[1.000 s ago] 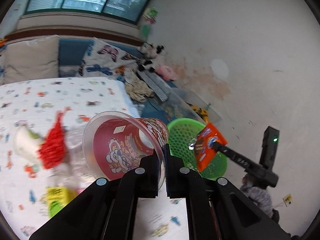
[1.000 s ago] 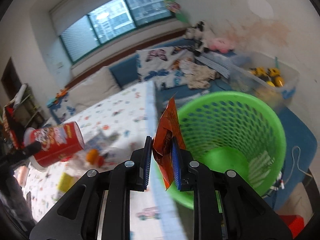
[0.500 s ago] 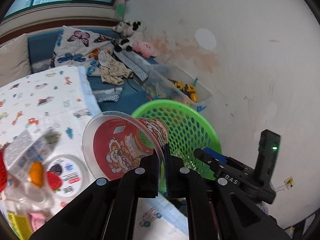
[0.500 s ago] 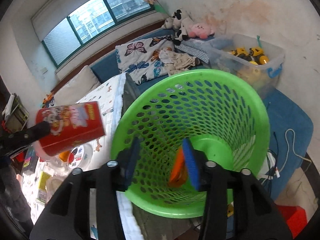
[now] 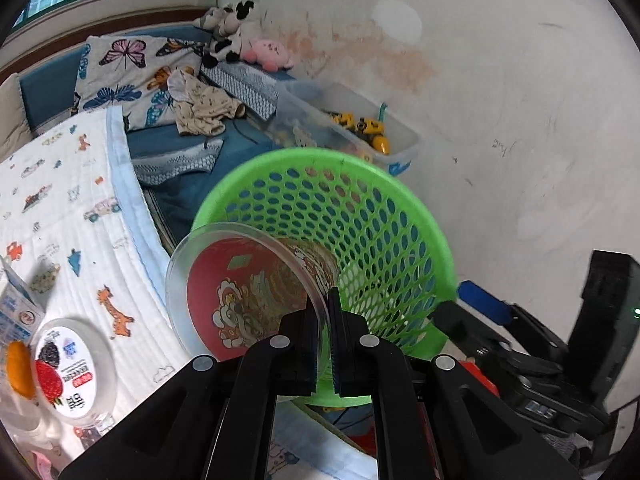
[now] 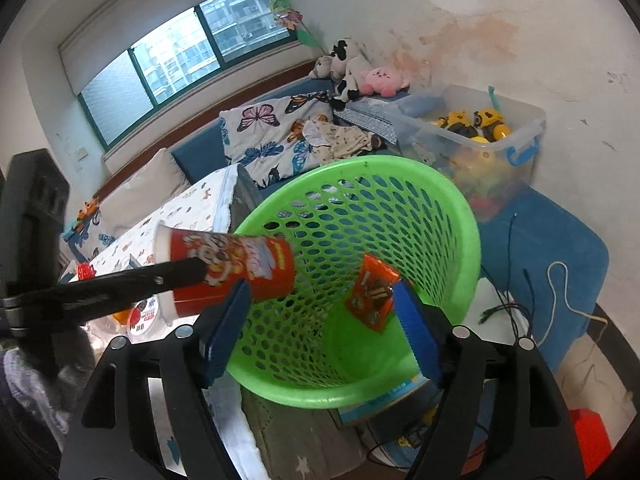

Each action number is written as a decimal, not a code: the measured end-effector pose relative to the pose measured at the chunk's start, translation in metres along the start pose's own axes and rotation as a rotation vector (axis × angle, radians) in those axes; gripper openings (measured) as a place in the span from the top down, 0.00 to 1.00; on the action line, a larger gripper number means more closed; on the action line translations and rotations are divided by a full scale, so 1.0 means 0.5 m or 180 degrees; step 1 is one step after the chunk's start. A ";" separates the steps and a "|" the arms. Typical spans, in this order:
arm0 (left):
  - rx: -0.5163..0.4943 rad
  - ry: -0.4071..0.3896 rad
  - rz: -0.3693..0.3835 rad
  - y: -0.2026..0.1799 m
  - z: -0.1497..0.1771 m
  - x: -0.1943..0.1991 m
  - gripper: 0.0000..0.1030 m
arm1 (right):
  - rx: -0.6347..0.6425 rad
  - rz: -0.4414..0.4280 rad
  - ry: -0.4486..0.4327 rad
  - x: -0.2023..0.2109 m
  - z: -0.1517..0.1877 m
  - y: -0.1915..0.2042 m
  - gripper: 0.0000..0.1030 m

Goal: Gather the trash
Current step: 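Carry both items to the green basket and release them inside, then grasp the yellow-green juice bottle with the left tool, then grasp the round plastic tub with the right tool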

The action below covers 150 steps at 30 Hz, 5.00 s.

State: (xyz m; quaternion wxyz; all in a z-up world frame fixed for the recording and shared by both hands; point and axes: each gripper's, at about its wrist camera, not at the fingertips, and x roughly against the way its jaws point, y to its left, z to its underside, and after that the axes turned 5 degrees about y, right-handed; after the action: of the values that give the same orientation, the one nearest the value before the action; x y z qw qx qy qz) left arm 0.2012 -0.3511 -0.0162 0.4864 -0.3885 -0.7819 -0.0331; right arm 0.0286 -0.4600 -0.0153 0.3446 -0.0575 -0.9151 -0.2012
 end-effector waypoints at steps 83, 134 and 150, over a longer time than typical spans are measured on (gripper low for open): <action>0.1357 -0.0152 -0.0978 0.430 0.384 0.298 0.49 | 0.0830 -0.1079 0.0792 -0.079 0.198 0.427 0.04; 0.1236 -0.0361 -0.1087 0.411 0.419 0.406 0.49 | 0.1269 -0.2283 0.1736 -0.267 0.158 0.477 0.34; 0.0922 -0.0420 -0.0886 0.339 0.375 0.393 0.49 | 0.0933 -0.1842 0.1019 -0.129 0.103 0.378 0.37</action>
State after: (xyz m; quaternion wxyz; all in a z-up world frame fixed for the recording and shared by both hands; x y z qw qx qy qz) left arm 0.1276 -0.0392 -0.0153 0.4757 -0.2041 -0.8547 0.0383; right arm 0.0921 -0.2645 -0.0303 0.4168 0.2862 -0.8471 -0.1635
